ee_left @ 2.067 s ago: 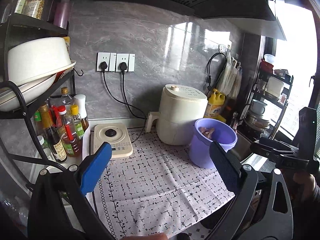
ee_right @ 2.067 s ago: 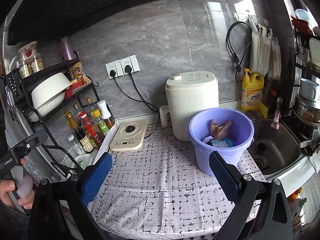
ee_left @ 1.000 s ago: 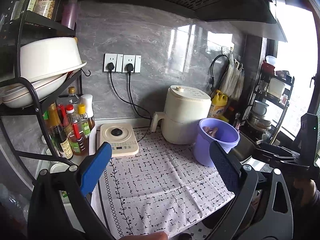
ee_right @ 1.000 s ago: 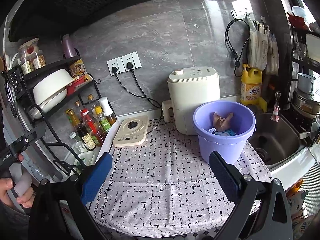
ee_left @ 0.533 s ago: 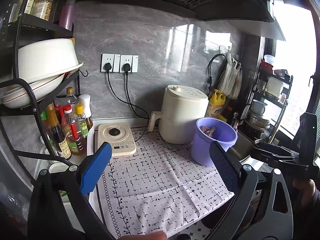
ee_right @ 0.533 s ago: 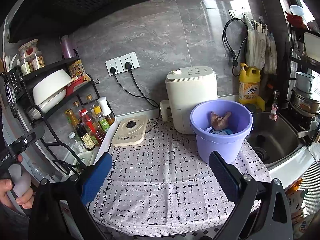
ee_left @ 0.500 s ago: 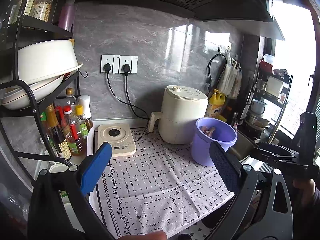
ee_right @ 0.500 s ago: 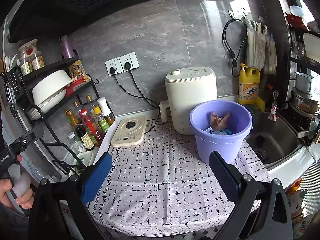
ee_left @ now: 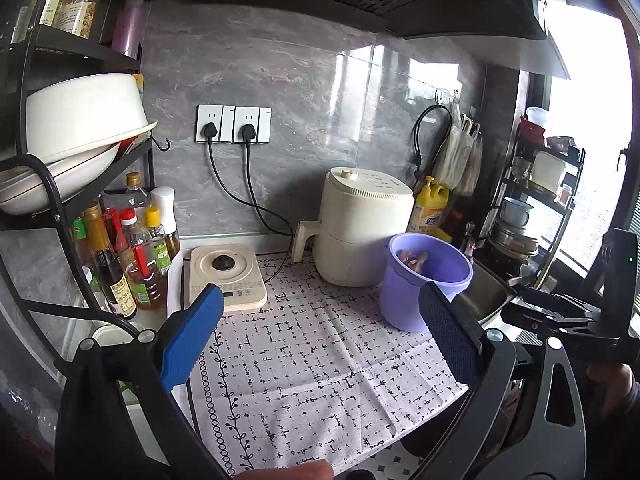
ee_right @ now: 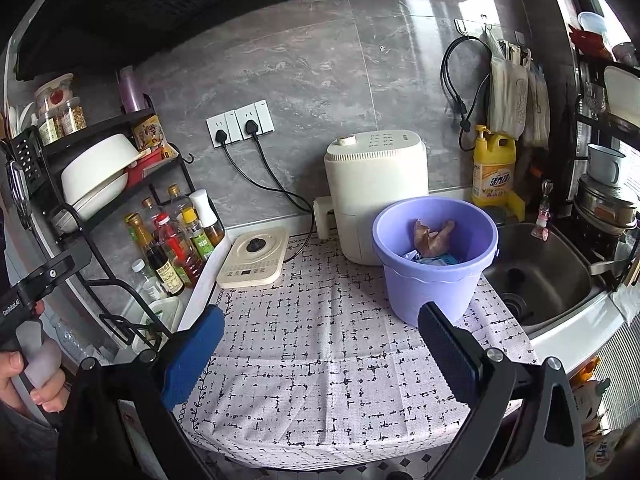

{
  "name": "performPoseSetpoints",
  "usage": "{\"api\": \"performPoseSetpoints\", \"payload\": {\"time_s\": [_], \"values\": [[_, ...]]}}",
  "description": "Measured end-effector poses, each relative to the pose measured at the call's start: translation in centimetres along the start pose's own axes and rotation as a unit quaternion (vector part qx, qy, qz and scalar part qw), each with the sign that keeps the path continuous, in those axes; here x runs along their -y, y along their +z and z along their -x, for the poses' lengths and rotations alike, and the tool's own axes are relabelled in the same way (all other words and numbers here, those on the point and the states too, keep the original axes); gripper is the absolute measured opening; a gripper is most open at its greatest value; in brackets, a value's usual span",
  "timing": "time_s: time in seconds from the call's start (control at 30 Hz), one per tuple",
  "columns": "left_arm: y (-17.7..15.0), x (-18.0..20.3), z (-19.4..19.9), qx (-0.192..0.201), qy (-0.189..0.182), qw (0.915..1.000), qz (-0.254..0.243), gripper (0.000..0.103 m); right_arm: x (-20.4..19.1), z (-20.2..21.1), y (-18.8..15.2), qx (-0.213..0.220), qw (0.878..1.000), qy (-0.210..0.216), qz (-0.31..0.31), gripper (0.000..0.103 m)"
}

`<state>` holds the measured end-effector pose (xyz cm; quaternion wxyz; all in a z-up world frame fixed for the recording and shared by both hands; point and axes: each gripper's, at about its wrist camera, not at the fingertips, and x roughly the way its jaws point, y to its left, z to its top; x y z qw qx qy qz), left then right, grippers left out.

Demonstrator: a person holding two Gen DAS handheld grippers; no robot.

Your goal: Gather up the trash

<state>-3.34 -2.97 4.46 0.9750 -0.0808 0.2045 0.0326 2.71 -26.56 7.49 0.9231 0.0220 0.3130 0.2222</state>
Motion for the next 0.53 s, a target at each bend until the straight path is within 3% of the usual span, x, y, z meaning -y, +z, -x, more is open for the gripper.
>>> {"api": "performPoseSetpoints", "payload": {"time_s": [0.3,0.53], "values": [[0.0,0.5,-1.7,-0.008,0.0,1.0,-0.002,0.097,1.0,-1.6,0.0,-0.014,1.0,0.002,0.0,0.095],[-0.3,-0.7,-3.3,-0.016,0.023,0.9995,0.016,0.097,1.7,-5.2,0.7,-0.036,0.999,0.014,0.004,0.095]]}}
